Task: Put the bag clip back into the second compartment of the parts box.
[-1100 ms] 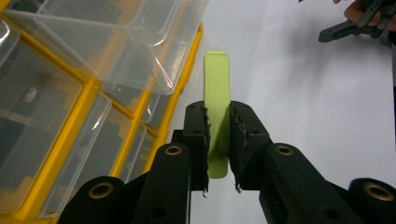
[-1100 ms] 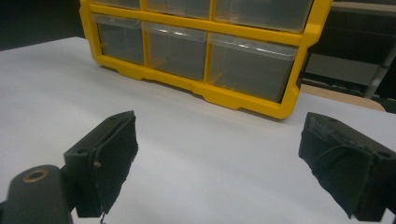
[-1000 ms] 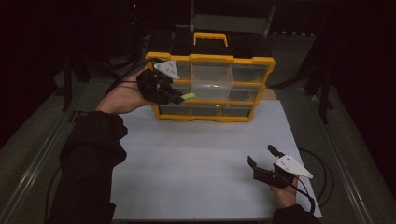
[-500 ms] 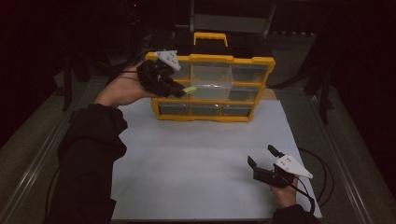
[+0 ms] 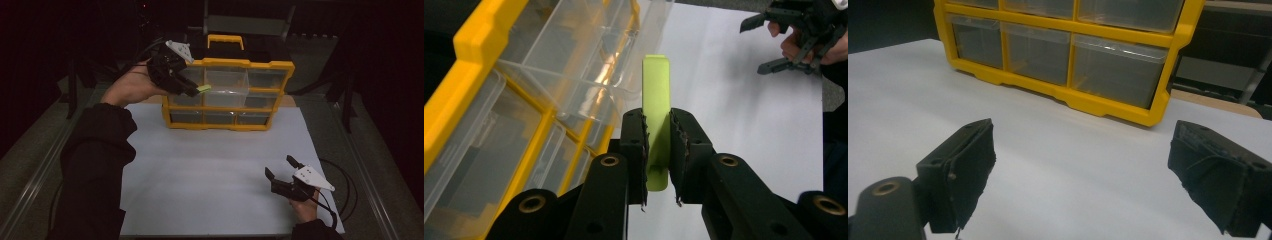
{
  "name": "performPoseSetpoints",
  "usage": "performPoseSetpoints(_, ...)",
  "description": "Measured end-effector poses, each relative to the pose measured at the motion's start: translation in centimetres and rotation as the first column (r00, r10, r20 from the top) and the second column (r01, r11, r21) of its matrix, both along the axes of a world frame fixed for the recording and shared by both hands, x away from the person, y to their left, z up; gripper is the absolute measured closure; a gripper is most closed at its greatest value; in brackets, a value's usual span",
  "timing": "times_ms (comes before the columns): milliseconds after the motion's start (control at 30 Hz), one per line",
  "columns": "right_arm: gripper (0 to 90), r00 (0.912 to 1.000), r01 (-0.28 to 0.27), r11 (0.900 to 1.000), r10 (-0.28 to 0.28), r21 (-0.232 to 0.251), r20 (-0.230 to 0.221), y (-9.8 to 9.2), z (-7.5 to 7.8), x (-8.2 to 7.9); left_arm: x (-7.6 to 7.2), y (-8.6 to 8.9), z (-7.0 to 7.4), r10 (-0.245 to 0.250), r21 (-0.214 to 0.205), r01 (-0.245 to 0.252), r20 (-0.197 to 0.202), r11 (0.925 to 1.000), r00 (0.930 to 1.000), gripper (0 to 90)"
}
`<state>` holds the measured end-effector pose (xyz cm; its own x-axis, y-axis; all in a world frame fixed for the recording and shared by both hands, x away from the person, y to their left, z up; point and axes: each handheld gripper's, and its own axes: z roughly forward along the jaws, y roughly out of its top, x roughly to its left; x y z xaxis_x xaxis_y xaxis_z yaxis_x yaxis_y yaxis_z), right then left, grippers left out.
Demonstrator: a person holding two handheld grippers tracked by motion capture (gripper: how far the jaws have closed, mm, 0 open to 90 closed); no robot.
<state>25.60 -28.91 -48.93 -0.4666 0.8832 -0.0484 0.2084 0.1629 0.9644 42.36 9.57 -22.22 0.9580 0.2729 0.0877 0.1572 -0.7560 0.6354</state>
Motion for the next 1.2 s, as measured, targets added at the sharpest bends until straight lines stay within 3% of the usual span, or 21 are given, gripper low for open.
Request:
performPoseSetpoints(700, 11.3, 1.0000, -0.003, 1.0000, 0.003, 0.005, -0.001, -0.1, 0.0, 0.0, 2.0, -1.9, 1.4, 0.036, -0.008, -0.036, -0.011, 0.9993, 0.9993, 78.1)
performPoseSetpoints(1200, 11.3, 1.0000, -0.004, 1.0000, 0.004, 0.009, -0.001, -0.1, 0.0, 0.0, 2.9, -3.7, 1.5, 0.065, -0.007, -0.065, -0.004, 0.9979, 0.9979, 78.1)
